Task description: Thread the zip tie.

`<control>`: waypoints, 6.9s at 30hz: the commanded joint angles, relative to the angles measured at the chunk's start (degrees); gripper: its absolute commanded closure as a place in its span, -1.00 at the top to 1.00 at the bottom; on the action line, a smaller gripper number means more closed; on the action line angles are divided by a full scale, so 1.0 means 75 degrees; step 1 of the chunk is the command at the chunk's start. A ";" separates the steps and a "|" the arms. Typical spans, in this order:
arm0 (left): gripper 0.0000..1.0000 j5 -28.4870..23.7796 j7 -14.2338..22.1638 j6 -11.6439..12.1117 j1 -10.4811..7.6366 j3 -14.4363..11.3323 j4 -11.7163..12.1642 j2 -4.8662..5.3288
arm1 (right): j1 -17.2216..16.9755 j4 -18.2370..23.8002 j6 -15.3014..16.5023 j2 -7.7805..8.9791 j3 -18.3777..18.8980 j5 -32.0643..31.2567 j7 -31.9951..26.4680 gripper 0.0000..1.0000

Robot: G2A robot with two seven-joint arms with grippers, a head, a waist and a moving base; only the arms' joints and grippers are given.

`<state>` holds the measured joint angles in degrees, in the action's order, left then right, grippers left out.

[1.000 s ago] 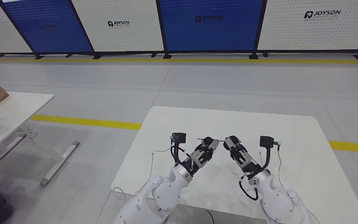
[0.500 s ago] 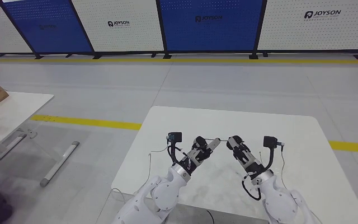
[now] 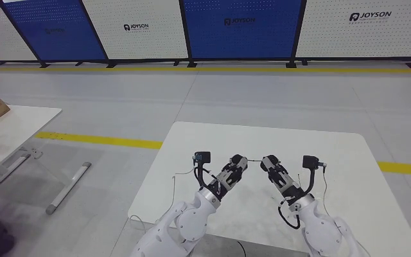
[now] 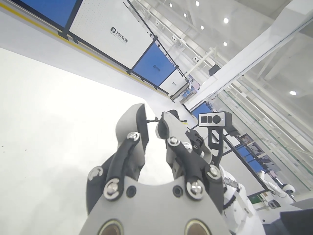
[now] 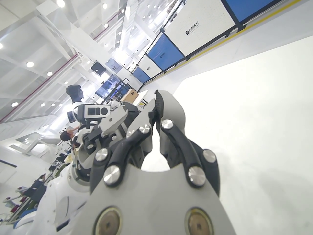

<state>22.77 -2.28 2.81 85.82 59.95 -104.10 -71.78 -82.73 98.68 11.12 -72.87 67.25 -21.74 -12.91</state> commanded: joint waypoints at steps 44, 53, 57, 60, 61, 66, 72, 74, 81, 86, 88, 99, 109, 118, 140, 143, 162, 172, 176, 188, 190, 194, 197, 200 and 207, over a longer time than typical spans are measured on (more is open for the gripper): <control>-1.00 -0.1434 -0.0086 -0.0069 -0.0104 0.0079 0.0086 -0.0159 | -0.0089 -0.0046 -0.0621 0.0076 0.0192 -0.0524 -0.0585 1.00; -1.00 -0.1630 -0.0175 -0.0063 -0.0123 0.0086 0.0096 -0.0181 | -0.0057 -0.0091 -0.0884 0.0097 0.0144 -0.1296 -0.0505 1.00; -1.00 -0.2747 0.0205 0.0191 -0.0096 0.0162 0.0049 -0.0208 | 0.0000 -0.0119 -0.1111 0.0097 -0.0002 -0.2198 -0.0192 1.00; -1.00 -0.3152 0.0449 0.0202 -0.0113 0.0248 0.0052 -0.0205 | 0.0033 -0.0154 -0.1130 0.0095 -0.0108 -0.2465 -0.0228 1.00; -1.00 -0.3152 0.0449 0.0202 -0.0113 0.0248 0.0052 -0.0205 | 0.0033 -0.0154 -0.1130 0.0095 -0.0108 -0.2465 -0.0228 1.00; -1.00 -0.3152 0.0449 0.0202 -0.0113 0.0248 0.0052 -0.0205 | 0.0033 -0.0154 -0.1130 0.0095 -0.0108 -0.2465 -0.0228 1.00; -1.00 -0.3274 0.0333 0.0202 -0.0176 0.0165 0.0150 -0.0241 | 0.0106 -0.0359 -0.0830 0.0083 -0.0225 -0.2669 -0.0126 1.00; -1.00 -0.3283 0.0303 0.0202 -0.0188 0.0159 0.0164 -0.0246 | 0.0128 -0.0401 -0.0878 0.0081 -0.0239 -0.2666 -0.0216 1.00; -1.00 -0.3283 0.0303 0.0202 -0.0188 0.0159 0.0164 -0.0246 | 0.0120 -0.0415 -0.0945 0.0075 -0.0231 -0.2734 -0.0097 1.00; -1.00 -0.3134 0.0286 0.0192 -0.0206 0.0102 0.0177 -0.0254 | 0.0122 -0.0363 -0.0976 0.0017 -0.0320 -0.2527 0.0355 -0.22; -1.00 -0.3102 0.0276 0.0177 -0.0221 0.0083 0.0184 -0.0259 | 0.0140 -0.0349 -0.0971 0.0005 -0.0350 -0.2512 0.0350 -0.36; -1.00 -0.2989 0.0226 0.0106 -0.0342 -0.0017 0.0285 -0.0296 | 0.0273 -0.0306 -0.0909 -0.0031 -0.0474 -0.2600 0.0184 -0.34; -1.00 -0.2893 0.0161 0.0080 -0.0405 -0.0120 0.0394 -0.0332 | 0.0166 -0.0080 -0.0574 -0.0017 -0.0412 -0.2513 0.0069 -0.32; -1.00 -0.2795 0.0159 0.0100 -0.0377 -0.0169 0.0416 -0.0346 | 0.0043 0.0044 -0.0408 -0.0014 -0.0334 -0.2433 0.0238 -0.50; -1.00 -0.2230 0.0076 0.0105 -0.0306 -0.0262 0.0439 -0.0359 | 0.0056 0.0059 -0.0389 -0.0046 -0.0381 -0.2486 0.0295 -0.76; -1.00 -0.2209 0.0072 0.0119 -0.0294 -0.0259 0.0436 -0.0361 | 0.0066 0.0047 -0.0391 -0.0050 -0.0385 -0.2485 0.0289 -1.00; -1.00 -0.2250 0.0049 0.0258 -0.0218 -0.0144 0.0323 -0.0364 | 0.0272 -0.0279 -0.0515 -0.0097 -0.0612 -0.2669 -0.0037 -1.00; -1.00 -0.2318 -0.0017 0.0246 -0.0220 -0.0075 0.0369 -0.0374 | -0.0101 -0.0179 -0.0372 -0.0046 -0.0094 -0.2085 0.0226 -0.20; -1.00 -0.2327 -0.0034 0.0237 -0.0239 -0.0082 0.0419 -0.0384 | -0.0366 0.0057 -0.0109 -0.0001 0.0120 -0.1889 0.0205 -0.18; -1.00 -0.1937 -0.0057 0.0176 -0.0213 -0.0202 0.0508 -0.0396 | -0.0828 0.0539 0.0298 0.0061 0.0465 -0.1704 0.0587 -0.38; -1.00 -0.1877 -0.0046 0.0199 -0.0175 -0.0214 0.0512 -0.0392 | -0.0828 0.0554 0.0302 0.0065 0.0490 -0.1704 0.0586 -0.42; -1.00 -0.1806 -0.0036 0.0206 -0.0136 -0.0232 0.0466 -0.0390 | -0.0807 0.0592 0.0294 0.0067 0.0484 -0.1751 0.0589 -0.76; -1.00 -0.1785 -0.0032 0.0218 -0.0117 -0.0233 0.0399 -0.0390 | -0.0779 0.0592 0.0261 0.0063 0.0448 -0.1811 0.0589 -1.00; -1.00 -0.1732 0.0012 0.0255 -0.0102 -0.0245 0.0343 -0.0386 | -0.0755 0.0586 0.0240 0.0063 0.0416 -0.1892 0.0567 -1.00; -1.00 -0.1544 0.0143 0.0325 -0.0084 -0.0286 0.0300 -0.0374 | -0.0719 0.0626 0.0255 0.0066 0.0367 -0.2016 0.0516 -1.00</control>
<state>11.00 -1.31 5.21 85.21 57.85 -101.84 -74.59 -88.15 103.33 12.96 -72.39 70.03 -36.75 -8.92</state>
